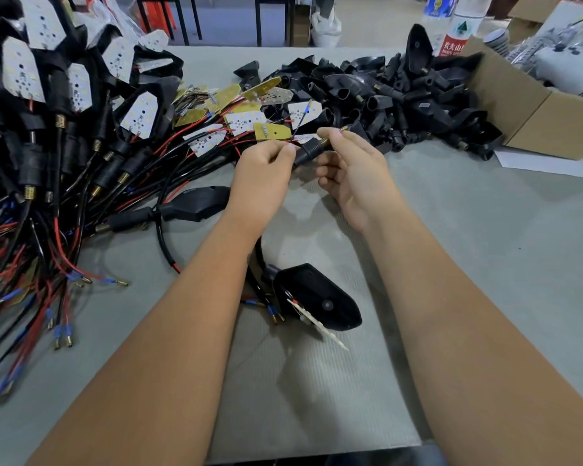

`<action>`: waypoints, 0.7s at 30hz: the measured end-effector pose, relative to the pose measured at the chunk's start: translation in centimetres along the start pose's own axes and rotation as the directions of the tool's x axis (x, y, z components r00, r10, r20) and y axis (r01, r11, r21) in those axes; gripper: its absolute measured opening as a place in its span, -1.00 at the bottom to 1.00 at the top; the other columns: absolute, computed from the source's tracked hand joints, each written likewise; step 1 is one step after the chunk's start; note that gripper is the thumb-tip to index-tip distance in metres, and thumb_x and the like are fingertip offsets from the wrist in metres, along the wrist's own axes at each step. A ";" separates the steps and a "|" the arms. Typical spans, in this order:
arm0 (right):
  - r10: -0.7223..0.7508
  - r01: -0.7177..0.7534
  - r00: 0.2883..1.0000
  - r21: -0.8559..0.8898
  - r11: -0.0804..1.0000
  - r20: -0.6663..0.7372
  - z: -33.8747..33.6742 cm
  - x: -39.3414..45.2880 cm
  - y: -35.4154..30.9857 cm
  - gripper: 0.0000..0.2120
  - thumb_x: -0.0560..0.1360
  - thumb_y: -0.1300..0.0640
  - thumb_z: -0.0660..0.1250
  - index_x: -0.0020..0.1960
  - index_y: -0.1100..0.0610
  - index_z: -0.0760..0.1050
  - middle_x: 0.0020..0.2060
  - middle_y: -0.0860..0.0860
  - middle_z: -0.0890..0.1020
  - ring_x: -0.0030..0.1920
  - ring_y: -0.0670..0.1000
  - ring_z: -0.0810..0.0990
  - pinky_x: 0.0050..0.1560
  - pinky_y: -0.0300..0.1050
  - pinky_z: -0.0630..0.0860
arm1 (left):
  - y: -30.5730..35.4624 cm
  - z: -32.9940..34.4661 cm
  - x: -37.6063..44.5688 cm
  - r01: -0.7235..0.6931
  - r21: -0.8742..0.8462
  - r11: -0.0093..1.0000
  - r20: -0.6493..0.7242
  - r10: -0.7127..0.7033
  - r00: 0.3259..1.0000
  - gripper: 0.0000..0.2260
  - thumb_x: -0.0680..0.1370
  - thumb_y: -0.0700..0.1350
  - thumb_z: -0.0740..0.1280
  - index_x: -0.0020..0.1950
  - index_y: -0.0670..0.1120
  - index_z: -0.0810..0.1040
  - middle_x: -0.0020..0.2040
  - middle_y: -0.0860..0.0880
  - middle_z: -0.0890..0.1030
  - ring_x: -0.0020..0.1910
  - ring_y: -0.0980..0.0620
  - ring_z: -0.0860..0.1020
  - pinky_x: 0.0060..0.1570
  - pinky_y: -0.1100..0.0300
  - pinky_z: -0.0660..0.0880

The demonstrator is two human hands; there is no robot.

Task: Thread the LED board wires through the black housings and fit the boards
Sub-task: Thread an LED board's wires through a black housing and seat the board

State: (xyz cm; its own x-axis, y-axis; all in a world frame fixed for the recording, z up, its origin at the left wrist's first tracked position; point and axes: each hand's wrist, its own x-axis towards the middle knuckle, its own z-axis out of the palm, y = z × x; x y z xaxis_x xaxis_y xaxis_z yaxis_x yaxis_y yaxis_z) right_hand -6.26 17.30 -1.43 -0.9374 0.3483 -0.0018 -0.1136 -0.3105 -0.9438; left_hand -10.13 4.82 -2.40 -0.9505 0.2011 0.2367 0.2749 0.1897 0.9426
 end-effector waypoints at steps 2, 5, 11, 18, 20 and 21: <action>-0.020 0.021 1.000 0.014 1.000 -0.022 0.0 -0.1 0.1 -0.86 0.62 0.16 0.25 -0.04 0.10 0.58 -0.36 0.03 0.50 -0.40 -0.07 0.49 -0.37 -0.27 0.46 | -0.1 0.0 0.0 0.013 -0.002 1.000 0.007 -0.013 1.000 -0.75 0.64 -0.08 0.19 -0.17 0.06 0.58 -0.41 0.12 0.58 -0.50 0.19 0.49 -0.46 0.28 0.40; -0.033 0.034 0.999 0.034 0.999 -0.035 0.1 -0.2 0.2 -0.86 0.62 0.16 0.25 -0.04 0.11 0.56 -0.31 0.04 0.52 -0.37 -0.06 0.53 -0.31 -0.26 0.50 | -0.3 0.1 0.1 0.059 -0.041 0.997 0.006 -0.058 0.998 -0.77 0.66 -0.10 0.18 -0.13 0.01 0.57 -0.30 0.01 0.62 -0.51 0.13 0.55 -0.54 0.32 0.38; -0.050 0.050 0.998 0.003 0.999 0.036 0.4 -0.5 0.1 -0.93 0.57 0.26 0.31 -0.05 0.12 0.51 -0.16 0.10 0.60 -0.25 0.04 0.60 -0.21 -0.19 0.56 | -0.5 -0.3 0.5 0.067 -0.090 0.994 -0.080 -0.074 0.994 -0.72 0.66 -0.14 0.16 -0.16 0.00 0.58 -0.38 0.02 0.57 -0.56 0.19 0.39 -0.53 0.33 0.32; -0.166 0.169 0.985 -0.120 0.978 0.037 0.8 -0.9 0.5 -0.85 0.54 0.36 0.32 -0.05 0.14 0.43 -0.17 0.18 0.64 -0.25 0.07 0.63 -0.28 -0.21 0.54 | -0.1 -0.1 0.1 0.162 -0.237 0.958 -0.072 -0.184 0.980 -0.78 0.66 -0.15 0.16 -0.08 -0.08 0.57 -0.26 -0.05 0.62 -0.39 0.13 0.59 -0.41 0.28 0.49; -0.163 0.162 0.987 -0.113 0.980 0.003 0.8 -0.7 0.6 -0.86 0.55 0.35 0.30 -0.07 0.14 0.43 -0.23 0.13 0.64 -0.30 0.02 0.63 -0.30 -0.22 0.55 | 0.0 -0.1 0.2 0.177 -0.303 0.936 -0.103 -0.217 0.971 -0.80 0.65 -0.18 0.17 -0.07 -0.08 0.57 -0.12 -0.07 0.65 -0.17 0.05 0.65 -0.25 0.22 0.56; -0.154 0.152 0.988 -0.104 0.983 -0.019 0.8 -0.6 0.6 -0.88 0.57 0.33 0.28 -0.07 0.15 0.43 -0.26 0.11 0.63 -0.33 0.00 0.62 -0.30 -0.21 0.56 | 0.2 -0.2 0.3 0.175 -0.347 0.921 -0.119 -0.228 0.966 -0.80 0.65 -0.20 0.17 -0.06 -0.08 0.56 -0.08 -0.06 0.65 -0.09 0.02 0.64 -0.18 0.20 0.57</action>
State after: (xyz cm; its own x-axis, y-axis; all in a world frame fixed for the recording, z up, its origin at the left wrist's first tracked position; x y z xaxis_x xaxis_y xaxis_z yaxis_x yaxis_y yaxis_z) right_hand -6.01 16.24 -1.75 -0.9020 0.4092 0.1375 -0.2195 -0.1604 -0.9623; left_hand -10.35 4.72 -2.11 -0.9985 0.0362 0.0419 0.0371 -0.1238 0.9916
